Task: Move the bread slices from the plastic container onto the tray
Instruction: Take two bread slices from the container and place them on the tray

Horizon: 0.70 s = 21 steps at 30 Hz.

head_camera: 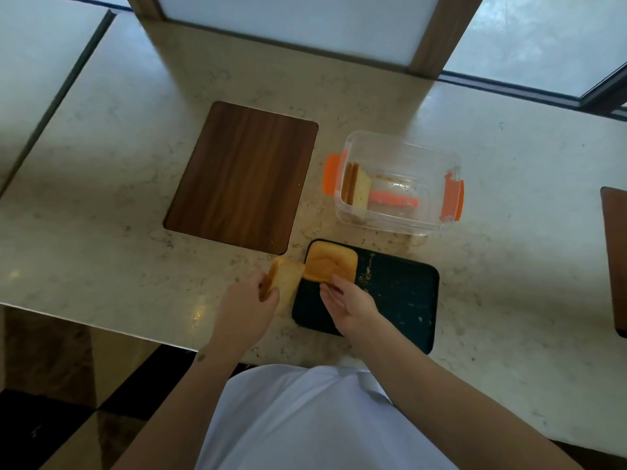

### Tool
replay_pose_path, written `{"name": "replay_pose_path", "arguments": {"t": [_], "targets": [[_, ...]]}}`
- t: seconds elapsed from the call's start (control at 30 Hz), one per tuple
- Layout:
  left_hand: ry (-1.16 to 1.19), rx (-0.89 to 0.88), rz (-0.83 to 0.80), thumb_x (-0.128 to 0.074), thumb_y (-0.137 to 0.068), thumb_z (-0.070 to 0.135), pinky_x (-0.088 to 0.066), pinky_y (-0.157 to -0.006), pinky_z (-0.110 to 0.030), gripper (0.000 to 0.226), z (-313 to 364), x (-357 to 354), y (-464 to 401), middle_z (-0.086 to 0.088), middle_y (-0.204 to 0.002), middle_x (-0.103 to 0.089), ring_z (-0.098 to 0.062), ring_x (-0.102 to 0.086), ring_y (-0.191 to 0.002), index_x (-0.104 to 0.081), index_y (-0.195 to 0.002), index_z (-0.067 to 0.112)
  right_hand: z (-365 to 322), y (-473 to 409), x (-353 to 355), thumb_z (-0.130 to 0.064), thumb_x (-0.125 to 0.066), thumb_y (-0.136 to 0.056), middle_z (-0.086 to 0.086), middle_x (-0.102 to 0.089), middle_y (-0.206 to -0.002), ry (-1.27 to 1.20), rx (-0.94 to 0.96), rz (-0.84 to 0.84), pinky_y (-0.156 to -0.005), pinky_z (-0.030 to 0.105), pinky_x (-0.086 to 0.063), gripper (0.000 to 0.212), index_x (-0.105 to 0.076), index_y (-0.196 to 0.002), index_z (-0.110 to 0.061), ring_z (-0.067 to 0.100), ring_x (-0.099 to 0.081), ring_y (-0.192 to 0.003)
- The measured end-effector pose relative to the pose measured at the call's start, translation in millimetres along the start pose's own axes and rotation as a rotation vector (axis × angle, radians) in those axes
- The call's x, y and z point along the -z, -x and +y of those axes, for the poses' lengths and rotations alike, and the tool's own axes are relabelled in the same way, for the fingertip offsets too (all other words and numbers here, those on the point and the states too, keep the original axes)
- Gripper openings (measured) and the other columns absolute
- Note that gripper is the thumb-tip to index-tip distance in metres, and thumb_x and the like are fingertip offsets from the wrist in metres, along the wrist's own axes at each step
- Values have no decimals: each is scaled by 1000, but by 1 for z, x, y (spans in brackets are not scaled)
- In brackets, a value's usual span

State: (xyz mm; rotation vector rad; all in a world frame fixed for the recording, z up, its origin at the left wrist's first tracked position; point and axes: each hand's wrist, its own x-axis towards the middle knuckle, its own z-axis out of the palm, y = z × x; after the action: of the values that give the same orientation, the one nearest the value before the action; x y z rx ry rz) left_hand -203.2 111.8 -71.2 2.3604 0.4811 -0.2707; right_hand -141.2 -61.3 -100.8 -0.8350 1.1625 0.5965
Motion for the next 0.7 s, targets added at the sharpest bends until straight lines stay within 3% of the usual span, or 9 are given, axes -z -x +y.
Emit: {"name": "replay_pose_path", "arguments": {"t": [0.07, 0.17, 0.27, 0.5, 0.6, 0.7], "targets": [[0, 9, -4, -62, -92, 27, -42, -53, -22, 8, 0, -2, 0, 0, -72, -63, -12, -59, -63, -58, -91, 20, 0, 1, 1, -6, -70, -92, 23, -65, -103, 30, -9, 17, -99, 44, -54, 37, -56, -124, 7, 33, -67, -108], [-2, 9, 2, -62, -92, 27, -49, -56, -29, 9, -2, -4, 1, -3, -74, -64, -15, -60, -65, -59, -91, 19, -1, 3, -1, -8, -67, -94, 30, -60, -124, 26, -41, -7, -101, 44, -52, 51, -45, -136, 11, 36, -64, -114], [9, 5, 10, -62, -91, 27, -51, -62, -37, 10, -3, -6, 4, -4, -73, -63, -18, -60, -66, -59, -87, 18, -3, 2, -3, -8, -64, -97, 31, -56, -132, 16, -43, -43, -101, 42, -51, 53, -40, -139, 12, 35, -61, -119], [35, -4, 9, -63, -90, 27, -44, -54, -25, 12, -4, -9, 10, 3, -69, -59, -12, -57, -63, -56, -83, 22, -8, 4, 6, -13, -62, -99, 30, -62, -124, 90, -126, -130, -86, 41, -58, 48, -42, -137, 9, 35, -67, -107], [139, 22, -50, -63, -91, 29, -38, -58, -17, 11, 2, -12, 10, 17, -77, -58, 0, -55, -70, -53, -93, 28, -8, 7, 23, -19, -67, -95, 15, -68, -123, 478, 11, -194, -81, 36, -60, 40, -57, -131, -5, 25, -69, -105], [69, -130, -144, -62, -89, 23, -35, -55, -20, 8, 8, -12, 5, 12, -66, -56, -1, -51, -60, -58, -83, 21, -14, 12, 40, -24, -80, -83, -4, -63, -131, 951, 429, -314, -98, 34, -51, 61, -54, -137, -24, 12, -60, -116]]}}
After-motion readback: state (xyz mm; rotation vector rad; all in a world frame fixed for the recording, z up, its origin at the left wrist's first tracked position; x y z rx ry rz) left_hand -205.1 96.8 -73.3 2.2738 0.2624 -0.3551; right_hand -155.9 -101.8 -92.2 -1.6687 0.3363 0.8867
